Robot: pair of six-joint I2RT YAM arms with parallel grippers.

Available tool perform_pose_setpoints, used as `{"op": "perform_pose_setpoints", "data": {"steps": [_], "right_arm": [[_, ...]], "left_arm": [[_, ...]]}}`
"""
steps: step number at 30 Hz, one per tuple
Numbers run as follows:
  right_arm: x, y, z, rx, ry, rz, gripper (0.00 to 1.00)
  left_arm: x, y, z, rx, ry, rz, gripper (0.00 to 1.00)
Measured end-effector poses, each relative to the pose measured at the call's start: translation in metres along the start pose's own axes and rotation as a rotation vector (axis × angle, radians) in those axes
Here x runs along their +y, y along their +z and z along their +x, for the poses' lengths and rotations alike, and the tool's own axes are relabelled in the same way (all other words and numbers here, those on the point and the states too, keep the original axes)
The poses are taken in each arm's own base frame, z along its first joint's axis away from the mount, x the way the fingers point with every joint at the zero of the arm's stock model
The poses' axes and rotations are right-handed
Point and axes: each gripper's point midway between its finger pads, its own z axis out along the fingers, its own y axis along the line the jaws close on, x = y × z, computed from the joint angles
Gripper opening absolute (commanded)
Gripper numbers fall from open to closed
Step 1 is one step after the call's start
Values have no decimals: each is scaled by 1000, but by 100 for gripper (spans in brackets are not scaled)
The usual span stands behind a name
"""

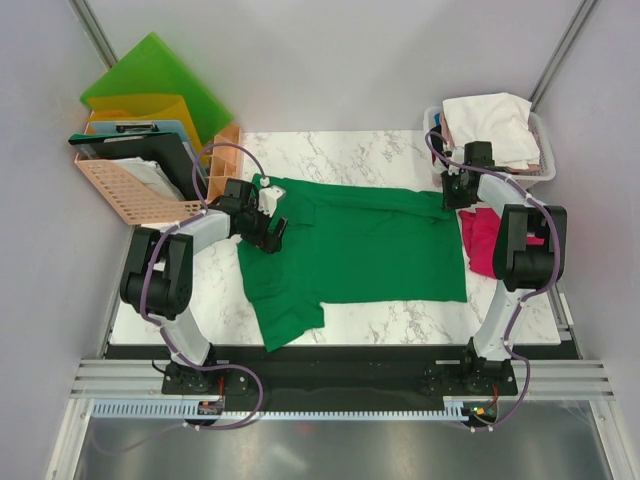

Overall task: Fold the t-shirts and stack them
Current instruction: Fold the flattened tshirt in 1/3 of the way

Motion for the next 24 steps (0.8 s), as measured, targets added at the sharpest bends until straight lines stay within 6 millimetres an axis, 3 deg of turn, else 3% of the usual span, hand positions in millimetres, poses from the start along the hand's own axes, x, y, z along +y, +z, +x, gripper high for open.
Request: {"op": "perform_pose_setpoints", "data": {"steps": [1,5,9,14,17,24], "right_arm": [[-2,0,1,3,-2,11,56],[-7,-5,-1,-9,-28,41,67],[-7,-22,0,-31,-47,71,67],[3,-46,-14,-89,-95,73,62],[27,-49,-19,-102,-149,46,60],[115,-32,-21,-64,-313,-76,59]], "left_arm": [[0,0,0,0,0,2,97],[-3,0,-1,-4,0,17,97],[-4,0,-1,-5,0,20,97],[-4,0,-1,-7,0,22,97],[-4,0,-1,-7,0,23,96],[-4,0,0,-5,0,21,96]]}}
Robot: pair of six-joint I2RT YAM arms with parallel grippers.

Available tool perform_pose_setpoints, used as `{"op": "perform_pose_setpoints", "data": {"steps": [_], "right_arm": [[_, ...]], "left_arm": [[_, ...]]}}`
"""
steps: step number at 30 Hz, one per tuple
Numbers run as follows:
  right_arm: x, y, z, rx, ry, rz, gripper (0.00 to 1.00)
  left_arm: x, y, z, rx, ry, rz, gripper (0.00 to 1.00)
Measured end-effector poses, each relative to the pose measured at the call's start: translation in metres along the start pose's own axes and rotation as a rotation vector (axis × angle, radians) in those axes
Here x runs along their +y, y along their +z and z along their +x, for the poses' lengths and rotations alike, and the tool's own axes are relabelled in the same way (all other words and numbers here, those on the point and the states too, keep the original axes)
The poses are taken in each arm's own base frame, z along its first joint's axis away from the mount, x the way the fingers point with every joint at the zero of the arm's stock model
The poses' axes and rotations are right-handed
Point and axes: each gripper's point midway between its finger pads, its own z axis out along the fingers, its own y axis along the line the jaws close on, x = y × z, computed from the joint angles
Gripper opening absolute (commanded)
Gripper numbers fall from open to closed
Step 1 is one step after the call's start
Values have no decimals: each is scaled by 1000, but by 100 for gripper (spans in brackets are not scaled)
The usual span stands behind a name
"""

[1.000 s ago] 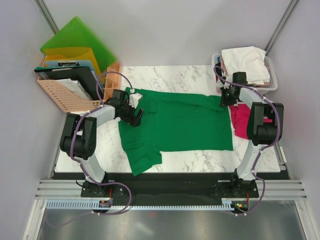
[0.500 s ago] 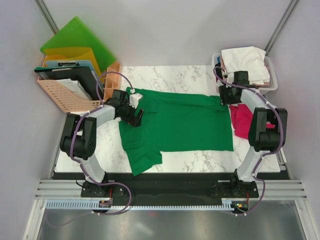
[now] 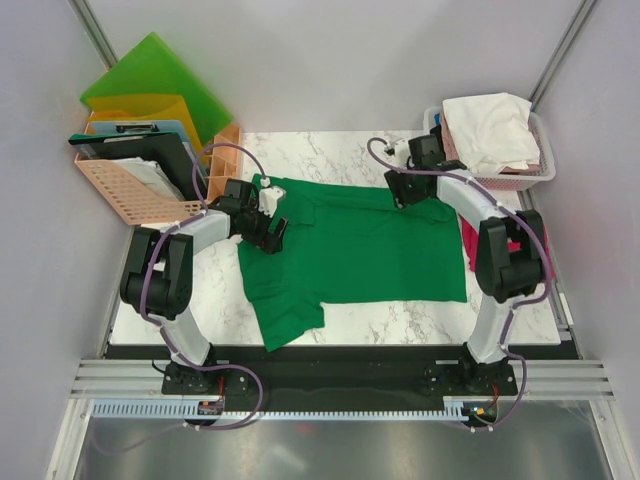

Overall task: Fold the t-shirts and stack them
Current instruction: Fold the flattened tshirt in 1/3 of the way

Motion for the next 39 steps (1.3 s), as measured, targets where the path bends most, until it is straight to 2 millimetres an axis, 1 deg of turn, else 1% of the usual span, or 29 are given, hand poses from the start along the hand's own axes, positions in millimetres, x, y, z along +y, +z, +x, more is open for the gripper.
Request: {"op": "perform_pose_setpoints", "data": {"steps": [2,4,7,9,12,15,19,21,23,31,32,34,36,37,38,39], "right_arm": [[7,14,-16,-3,-18,-14,59],[9,29,-31,-7,-23,-19,58],[9,54,-48,-8,-18,-24,58],[12,67,-53,0,-14,-29,58],[24,79,-48,33,-24,-44,58],[46,87,-40,67,-52,-68,58],[75,93,-35,87,-87,-100,58],[83,93,-34,91,-97,-110,58],[87,93,-34,90,-102,-113,58],[85,94,-33,94,-101,-105,57],[85,94,-32,95,-101,-106,56],[85,95,-30,99,-102,-105,51],[86,96,-27,105,-105,-102,39],[86,97,-26,108,-108,-101,25],[85,97,-26,108,-112,-99,0],[86,97,-26,106,-113,-97,0]], "left_arm": [[0,0,0,1,0,-3,96],[0,-1,1,2,0,-6,96],[-1,-3,3,3,0,-8,96],[-2,-5,6,8,-1,-9,96],[-1,-5,8,14,-2,-13,96],[-1,-5,7,14,-2,-15,96],[0,-6,9,22,-3,-23,96],[0,-7,10,26,-4,-25,96],[0,-7,10,27,-5,-25,96],[0,-7,11,28,-5,-24,96],[0,-7,11,28,-5,-24,96],[0,-7,11,28,-5,-24,96],[0,-7,11,28,-5,-24,96],[0,-7,11,28,-5,-24,96],[0,-7,11,28,-5,-24,96],[0,-7,11,28,-5,-24,96]]}}
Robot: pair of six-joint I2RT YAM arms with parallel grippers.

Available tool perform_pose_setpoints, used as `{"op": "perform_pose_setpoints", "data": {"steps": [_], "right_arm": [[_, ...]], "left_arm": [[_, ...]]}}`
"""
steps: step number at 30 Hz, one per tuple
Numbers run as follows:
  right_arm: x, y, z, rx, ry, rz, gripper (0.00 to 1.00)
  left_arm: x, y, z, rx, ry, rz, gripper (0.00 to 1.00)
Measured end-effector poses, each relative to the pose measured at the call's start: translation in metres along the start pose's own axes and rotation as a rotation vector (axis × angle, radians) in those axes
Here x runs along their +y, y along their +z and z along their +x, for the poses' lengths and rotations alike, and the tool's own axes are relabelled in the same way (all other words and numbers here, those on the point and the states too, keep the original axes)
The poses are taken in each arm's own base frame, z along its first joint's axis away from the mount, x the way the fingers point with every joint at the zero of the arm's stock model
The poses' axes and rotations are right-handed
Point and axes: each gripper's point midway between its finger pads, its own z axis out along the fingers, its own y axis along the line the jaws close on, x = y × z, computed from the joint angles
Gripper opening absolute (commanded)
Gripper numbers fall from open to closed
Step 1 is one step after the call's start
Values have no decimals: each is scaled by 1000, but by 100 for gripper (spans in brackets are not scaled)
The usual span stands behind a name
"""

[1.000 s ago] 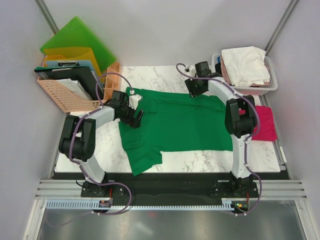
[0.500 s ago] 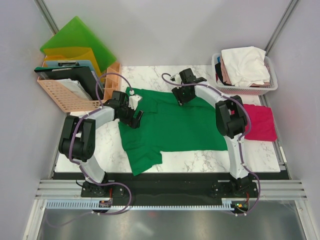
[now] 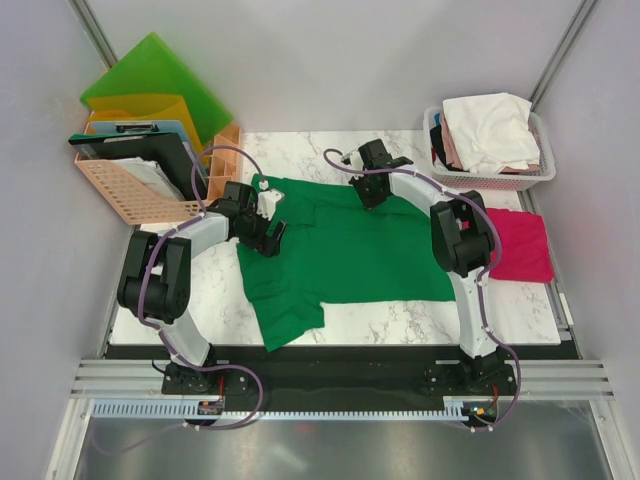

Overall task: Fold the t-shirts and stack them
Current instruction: Fold the flattened tshirt in 1/3 of the way

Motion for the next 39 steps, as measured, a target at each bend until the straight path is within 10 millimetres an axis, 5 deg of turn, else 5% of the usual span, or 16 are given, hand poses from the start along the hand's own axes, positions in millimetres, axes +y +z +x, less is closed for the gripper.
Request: {"op": "perform_pose_setpoints", "data": {"steps": [7,16,18,20,27,31,34,39], "right_arm": [[2,-1,0,-9,10,4,0],[8,-31,-9,-45,-14,8,2],[8,-40,-15,-64,-15,9,40],[9,-46,-18,-73,-19,1,66],[11,-49,0,-29,-25,-4,71],[8,-71,28,4,26,-6,69],[-8,-103,46,-24,129,-30,68],[-71,-153,71,-146,388,-102,69]], "left_arm": [[0,0,0,1,0,1,96],[0,0,0,0,0,1,96],[0,0,0,0,0,1,96],[0,0,0,0,0,1,96],[0,0,1,1,0,2,96],[0,0,1,2,6,2,95],[0,1,1,0,11,2,95],[0,2,0,-11,17,5,95]]}}
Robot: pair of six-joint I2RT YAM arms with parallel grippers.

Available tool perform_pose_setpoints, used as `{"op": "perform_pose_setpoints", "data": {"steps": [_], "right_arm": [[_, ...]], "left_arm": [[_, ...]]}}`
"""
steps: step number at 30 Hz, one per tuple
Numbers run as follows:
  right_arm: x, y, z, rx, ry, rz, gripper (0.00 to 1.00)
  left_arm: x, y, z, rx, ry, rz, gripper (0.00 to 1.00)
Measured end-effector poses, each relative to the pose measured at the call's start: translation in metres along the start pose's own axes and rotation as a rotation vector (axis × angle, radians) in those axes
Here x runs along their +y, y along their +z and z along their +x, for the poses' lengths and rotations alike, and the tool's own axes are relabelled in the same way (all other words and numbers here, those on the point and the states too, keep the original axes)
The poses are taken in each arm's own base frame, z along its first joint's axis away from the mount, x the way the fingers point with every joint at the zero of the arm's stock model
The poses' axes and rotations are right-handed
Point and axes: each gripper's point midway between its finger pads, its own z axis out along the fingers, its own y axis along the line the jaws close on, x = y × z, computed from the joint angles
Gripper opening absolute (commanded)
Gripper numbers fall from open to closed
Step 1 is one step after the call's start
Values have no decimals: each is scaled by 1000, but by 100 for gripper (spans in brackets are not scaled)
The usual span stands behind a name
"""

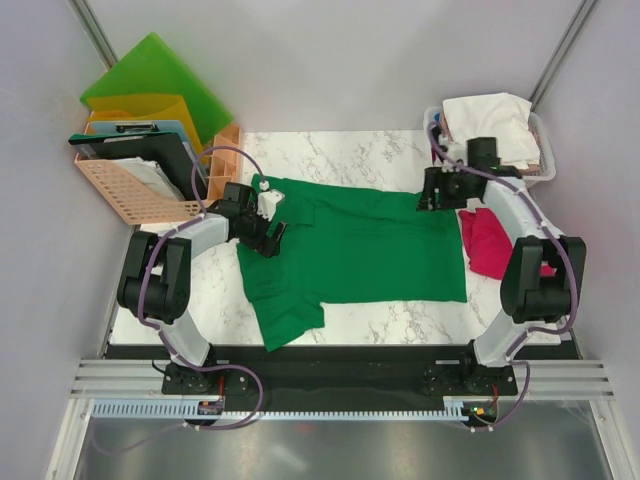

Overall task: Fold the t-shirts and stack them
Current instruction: Fold the flattened tshirt in 1/3 of the way

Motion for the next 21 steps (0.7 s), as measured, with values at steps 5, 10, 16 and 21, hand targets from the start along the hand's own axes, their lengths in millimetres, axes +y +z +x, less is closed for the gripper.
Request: {"op": "perform_pose_setpoints", "data": {"steps": [5,10,16,21], "right_arm": [[-20,-3,14,-18,272,-300,70],[-9,24,48,93,417,-470,70],[-14,19,43,65,456,-522,69],[-53,9,41,-1,490,-462,69]], "left_arm": [[0,0,0,-4,3,-1,95],[-1,-1,1,-3,10,0,95],[-1,-2,2,-2,11,0,95],[-2,-2,4,-1,17,0,94]]}}
